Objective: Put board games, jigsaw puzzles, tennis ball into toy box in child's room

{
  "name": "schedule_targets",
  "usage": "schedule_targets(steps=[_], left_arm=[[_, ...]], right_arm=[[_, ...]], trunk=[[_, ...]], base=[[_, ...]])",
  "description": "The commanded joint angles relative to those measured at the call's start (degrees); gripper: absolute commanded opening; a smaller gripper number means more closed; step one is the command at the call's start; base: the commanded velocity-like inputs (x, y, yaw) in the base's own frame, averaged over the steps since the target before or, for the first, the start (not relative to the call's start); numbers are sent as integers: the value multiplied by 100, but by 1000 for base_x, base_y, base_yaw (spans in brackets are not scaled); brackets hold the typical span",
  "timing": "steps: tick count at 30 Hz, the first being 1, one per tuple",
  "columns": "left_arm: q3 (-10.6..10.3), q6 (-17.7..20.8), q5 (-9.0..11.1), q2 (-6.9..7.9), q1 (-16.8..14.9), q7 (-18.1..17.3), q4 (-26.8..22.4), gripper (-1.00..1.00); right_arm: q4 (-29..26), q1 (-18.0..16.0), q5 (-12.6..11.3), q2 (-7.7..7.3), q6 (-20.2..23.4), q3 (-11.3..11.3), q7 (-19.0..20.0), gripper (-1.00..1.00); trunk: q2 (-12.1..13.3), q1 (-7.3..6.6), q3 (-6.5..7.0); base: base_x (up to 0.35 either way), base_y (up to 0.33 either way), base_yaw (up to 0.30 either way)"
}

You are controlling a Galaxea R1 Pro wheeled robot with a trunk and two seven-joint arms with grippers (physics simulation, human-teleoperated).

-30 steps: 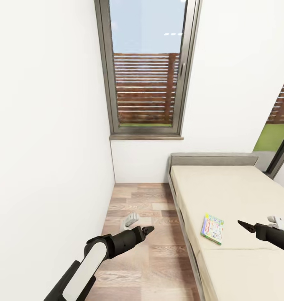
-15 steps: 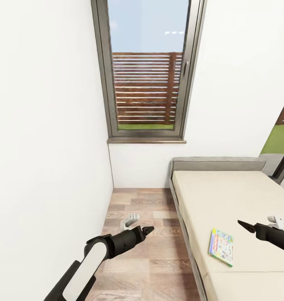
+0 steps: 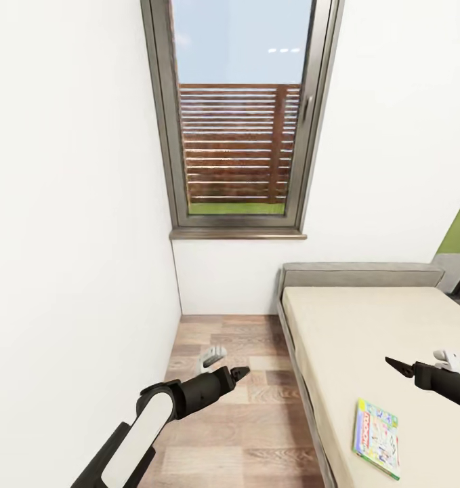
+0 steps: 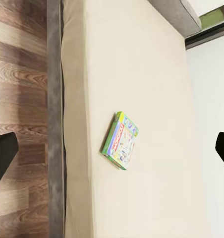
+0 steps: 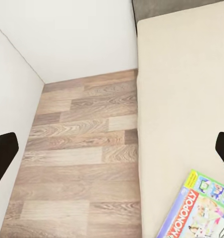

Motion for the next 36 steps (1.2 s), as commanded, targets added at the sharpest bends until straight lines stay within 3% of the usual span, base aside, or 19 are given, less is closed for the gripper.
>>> schedule_targets(steps=[1, 25, 36], left_arm=[[-1, 7, 60, -1, -5, 56, -7, 100], [-1, 10, 63, -1, -5, 56, -7, 100], [-1, 10, 67, -1, -5, 56, -7, 100]], right_arm=[[-1, -5, -51, -1, 49, -5, -3, 100], [-2, -5, -50, -3, 49, -10, -3, 100], [-2, -5, -51, -5, 49, -12, -3, 100]], trunk=[[-6, 4, -8], [-6, 4, -8], [-6, 4, -8]], base=[[335, 0, 0], [329, 0, 0], [130, 0, -5]])
